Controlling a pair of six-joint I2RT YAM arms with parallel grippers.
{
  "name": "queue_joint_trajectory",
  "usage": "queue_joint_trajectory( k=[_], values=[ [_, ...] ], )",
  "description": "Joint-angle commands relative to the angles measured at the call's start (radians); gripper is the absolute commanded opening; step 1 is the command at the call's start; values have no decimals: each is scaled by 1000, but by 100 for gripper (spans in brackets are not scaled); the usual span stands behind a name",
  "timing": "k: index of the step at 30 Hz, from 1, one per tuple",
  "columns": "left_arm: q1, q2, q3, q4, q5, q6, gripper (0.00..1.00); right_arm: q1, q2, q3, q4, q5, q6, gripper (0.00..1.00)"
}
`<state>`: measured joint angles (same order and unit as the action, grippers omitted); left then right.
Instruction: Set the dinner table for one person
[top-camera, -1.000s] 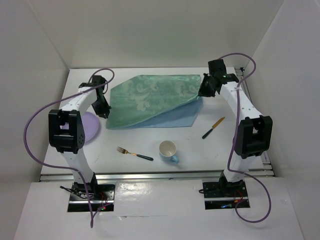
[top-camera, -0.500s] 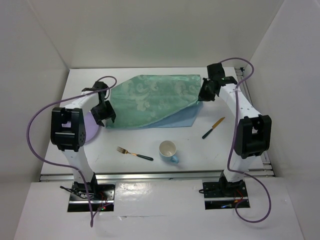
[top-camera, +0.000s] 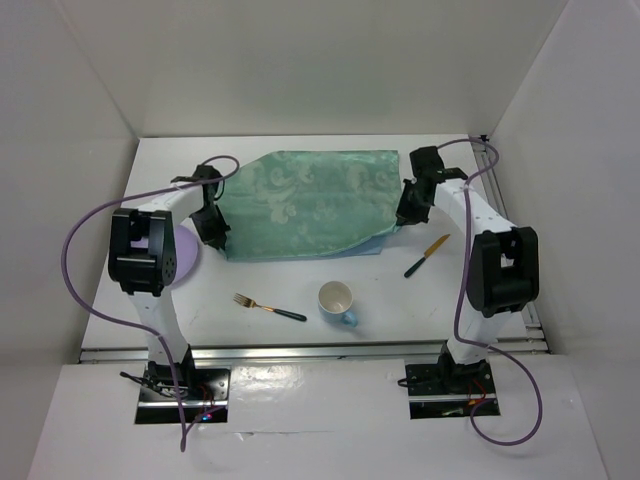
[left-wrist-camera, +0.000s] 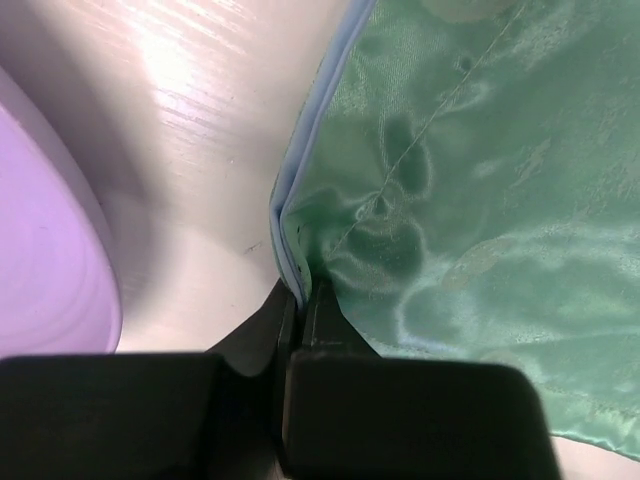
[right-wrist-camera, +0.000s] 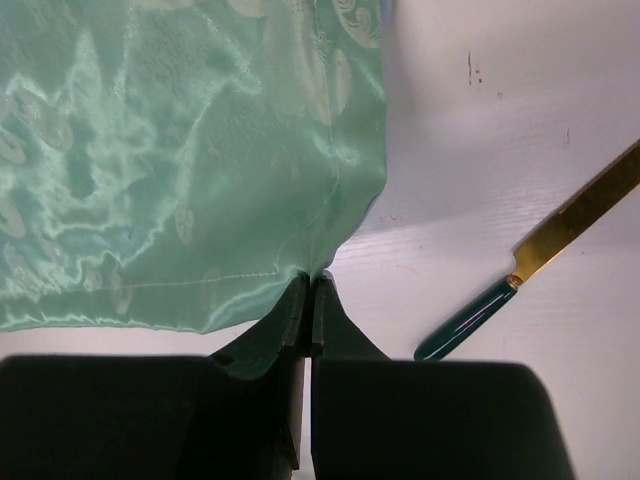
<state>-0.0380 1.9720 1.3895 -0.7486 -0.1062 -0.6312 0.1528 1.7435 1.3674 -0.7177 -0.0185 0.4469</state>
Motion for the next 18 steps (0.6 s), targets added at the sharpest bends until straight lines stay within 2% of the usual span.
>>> queue_joint_trajectory(
  k=[1,4,5,6,9,13,18],
  values=[
    [-3,-4,49,-18,5,-5,0,-1,-10,-17,37,-3,-10,0],
    [-13,-50,59,-18,5,-5,0,-1,7,-43,63,-73,-10,0],
    [-13,-59,68,-30,5,-5,0,-10,19,-44,63,-101,-10,5],
    [-13,-73,78,-31,5,-5,0,-10,52,-56,73,-125,-10,33],
    [-13,-84,106,-49,16,-5,0,-10,97,-70,99,-207,3,52],
    [-22,-102,143,-61,25,-5,0,-10,134,-103,139,-230,15,68],
    [-22,-111,164,-74,34,-5,0,23,201,-93,139,-230,15,73]
  ],
)
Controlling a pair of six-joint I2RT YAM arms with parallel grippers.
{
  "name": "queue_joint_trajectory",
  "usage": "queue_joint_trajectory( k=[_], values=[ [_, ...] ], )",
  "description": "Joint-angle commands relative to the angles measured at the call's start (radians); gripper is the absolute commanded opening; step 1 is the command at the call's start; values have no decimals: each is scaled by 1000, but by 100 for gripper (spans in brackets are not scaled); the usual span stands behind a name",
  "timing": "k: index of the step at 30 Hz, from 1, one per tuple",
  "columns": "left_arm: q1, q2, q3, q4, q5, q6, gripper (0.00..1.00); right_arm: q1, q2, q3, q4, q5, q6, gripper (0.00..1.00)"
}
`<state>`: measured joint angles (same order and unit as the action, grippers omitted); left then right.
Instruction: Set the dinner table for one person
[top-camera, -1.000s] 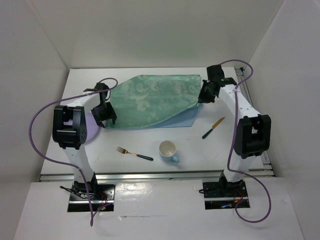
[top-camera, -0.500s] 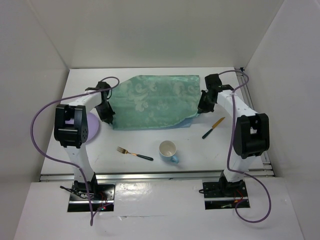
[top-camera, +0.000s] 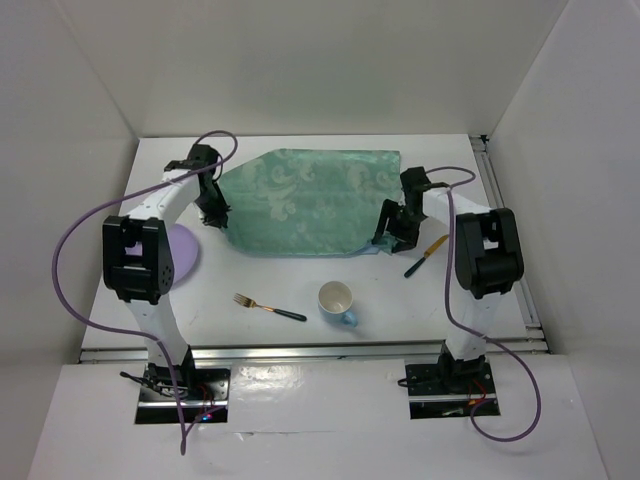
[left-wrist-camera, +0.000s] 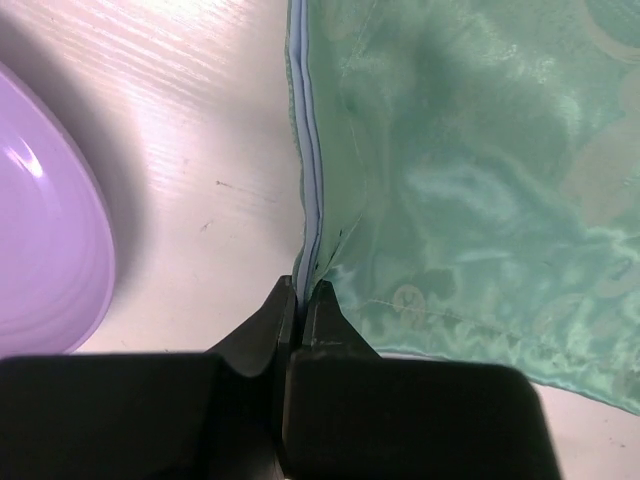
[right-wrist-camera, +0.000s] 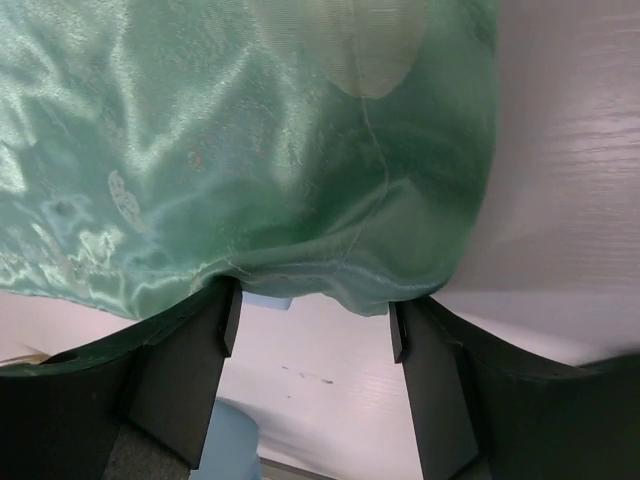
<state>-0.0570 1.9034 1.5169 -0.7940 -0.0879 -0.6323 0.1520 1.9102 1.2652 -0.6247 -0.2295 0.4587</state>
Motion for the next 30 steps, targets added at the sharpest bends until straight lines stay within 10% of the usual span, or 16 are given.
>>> queue_joint_trajectory(
  k=[1,8,15,21,26,30],
  values=[
    [-3,-43,48,-37,16,-4,0,24,45,10,46,-19,3,73],
    [-12,-43,39,-37,16,-4,0,95,140,77,46,112,86,63],
    [-12,-52,28,-37,16,5,0,95,170,80,56,219,187,0],
    [-12,-41,176,-86,16,39,0,74,135,363,-84,349,117,0],
    [-1,3,452,-175,25,39,0,29,234,945,-321,349,20,0],
    [9,-9,456,-166,45,29,0,29,178,886,-380,358,-28,0]
  ],
)
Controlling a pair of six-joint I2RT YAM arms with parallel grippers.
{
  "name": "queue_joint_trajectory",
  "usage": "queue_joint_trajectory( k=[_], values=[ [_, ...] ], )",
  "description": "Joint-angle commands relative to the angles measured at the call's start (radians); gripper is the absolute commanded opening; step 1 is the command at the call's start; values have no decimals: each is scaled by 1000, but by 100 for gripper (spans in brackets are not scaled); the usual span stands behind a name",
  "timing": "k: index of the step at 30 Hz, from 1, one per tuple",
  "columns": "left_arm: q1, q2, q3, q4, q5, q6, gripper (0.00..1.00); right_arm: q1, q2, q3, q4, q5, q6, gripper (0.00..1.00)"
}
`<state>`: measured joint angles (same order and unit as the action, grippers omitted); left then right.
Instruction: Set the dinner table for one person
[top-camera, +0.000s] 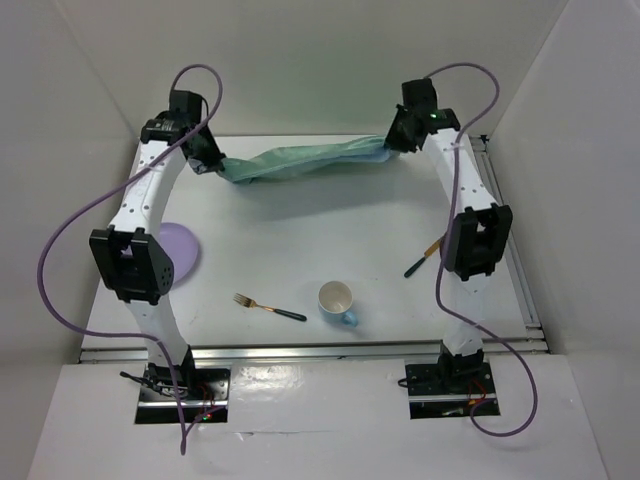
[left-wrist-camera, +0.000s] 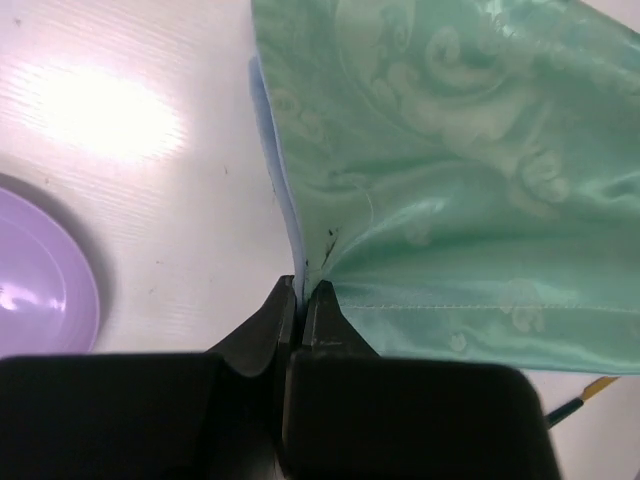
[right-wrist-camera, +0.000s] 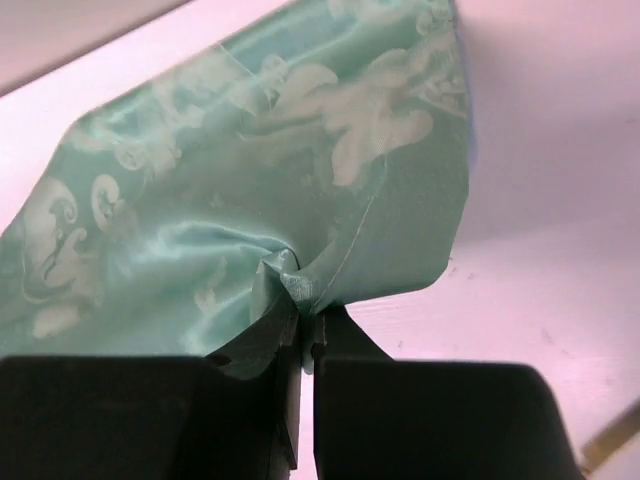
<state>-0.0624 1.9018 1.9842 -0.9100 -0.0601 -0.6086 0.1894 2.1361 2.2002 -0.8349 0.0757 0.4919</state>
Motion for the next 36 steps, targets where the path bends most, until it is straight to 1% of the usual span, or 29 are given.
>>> queue_joint_trajectory(
  k=[1,2,3,4,7,8,13,15,16,19,20,21,23,24,27,30,32,36],
  values=[
    [15,-20,-37,-38,28,-3,0,-8,-83,-132,-155,62,-61,0],
    [15,-49,-107,-26,28,-3,0,-8,-166,-322,-124,96,-61,0],
    [15,-64,-148,0,28,-3,0,-18,-207,-418,-112,113,-40,1],
    [15,-78,-233,16,28,-3,0,-37,-284,-580,-87,113,-9,13],
    [15,-113,-376,82,63,-3,0,-85,-363,-704,-57,82,37,39],
    [15,-113,-392,82,63,-3,0,-94,-390,-714,-44,82,49,53],
    [-16,-92,-401,82,42,-3,0,-94,-410,-663,-15,49,37,53],
    [-16,-92,-401,82,32,-3,0,-94,-380,-663,-27,49,37,53],
    [-16,-81,-392,82,32,-3,0,-94,-380,-672,-27,49,37,50],
    [-16,-81,-392,82,22,-3,0,-94,-390,-753,11,-8,19,50],
    [-16,-81,-392,82,22,-3,0,-94,-390,-775,35,-31,7,51],
    [-16,-81,-392,82,22,-3,0,-94,-401,-827,51,-92,-2,51],
    [-16,-81,-412,82,13,6,0,-85,-423,-887,89,-166,-3,51],
    [-16,-90,-423,82,13,6,0,-71,-435,-945,127,-207,-3,51],
    [-16,-90,-444,91,13,6,0,-35,-435,-1016,152,-238,17,52],
    [-16,-99,-444,91,13,6,0,24,-444,-1077,161,-248,42,60],
    [-16,-99,-444,91,13,6,0,48,-475,-1114,161,-223,72,64],
    [-16,-99,-444,91,13,6,0,96,-560,-1232,172,-223,129,64]
  ],
)
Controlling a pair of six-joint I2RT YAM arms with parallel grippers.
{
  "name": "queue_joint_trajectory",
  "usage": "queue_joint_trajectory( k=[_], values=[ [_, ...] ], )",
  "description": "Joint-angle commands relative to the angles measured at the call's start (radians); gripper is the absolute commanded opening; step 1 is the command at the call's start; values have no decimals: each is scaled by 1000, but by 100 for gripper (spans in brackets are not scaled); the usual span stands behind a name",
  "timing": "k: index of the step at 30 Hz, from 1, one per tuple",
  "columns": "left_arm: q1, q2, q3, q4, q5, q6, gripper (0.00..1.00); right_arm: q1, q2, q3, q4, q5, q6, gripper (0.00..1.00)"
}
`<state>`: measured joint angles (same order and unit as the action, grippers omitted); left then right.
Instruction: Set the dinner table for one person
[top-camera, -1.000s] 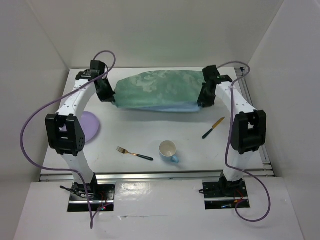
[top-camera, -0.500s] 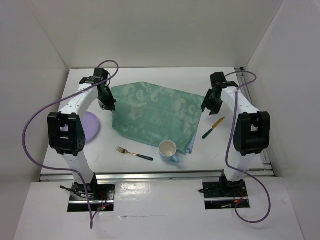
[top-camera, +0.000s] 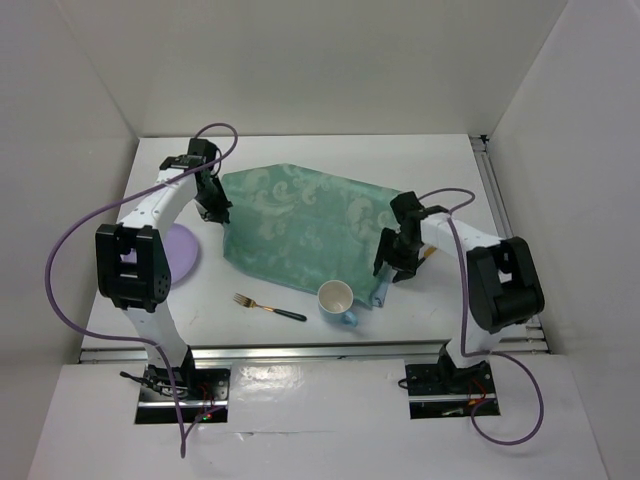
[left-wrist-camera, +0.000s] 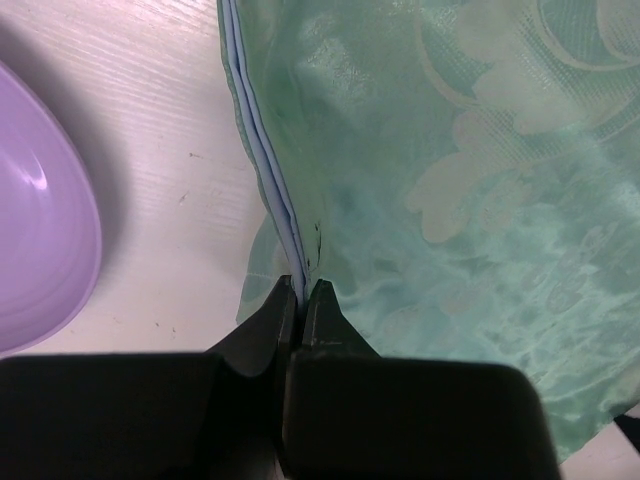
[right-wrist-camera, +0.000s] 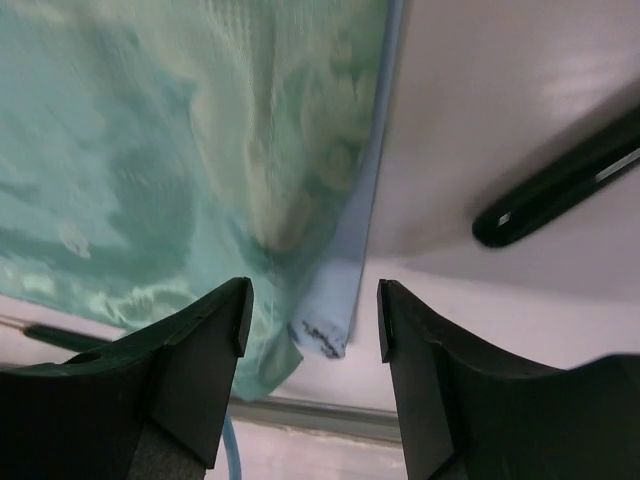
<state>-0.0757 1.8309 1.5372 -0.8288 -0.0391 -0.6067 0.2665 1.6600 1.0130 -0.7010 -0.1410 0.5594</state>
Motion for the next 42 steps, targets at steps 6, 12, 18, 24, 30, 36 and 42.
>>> queue_joint_trajectory(
  k=[6,12,18,24,30,36,42],
  values=[
    [-3,-28,3,10,-18,13,0,105,-288,-163,46,20,134,63],
    [-3,-18,12,10,-18,13,0,184,-263,-139,96,-32,152,61],
    [-3,-27,12,0,-18,13,0,195,-129,-117,95,-9,175,47],
    [-3,-27,3,0,-28,13,0,204,-103,-55,57,104,209,0],
    [-3,-27,12,0,-28,13,0,204,-137,143,-124,325,200,0],
    [-3,-36,0,0,-10,13,0,204,-114,146,-238,366,206,0],
    [-3,-36,-31,10,-10,22,0,214,-19,32,-267,366,276,56]
  ],
)
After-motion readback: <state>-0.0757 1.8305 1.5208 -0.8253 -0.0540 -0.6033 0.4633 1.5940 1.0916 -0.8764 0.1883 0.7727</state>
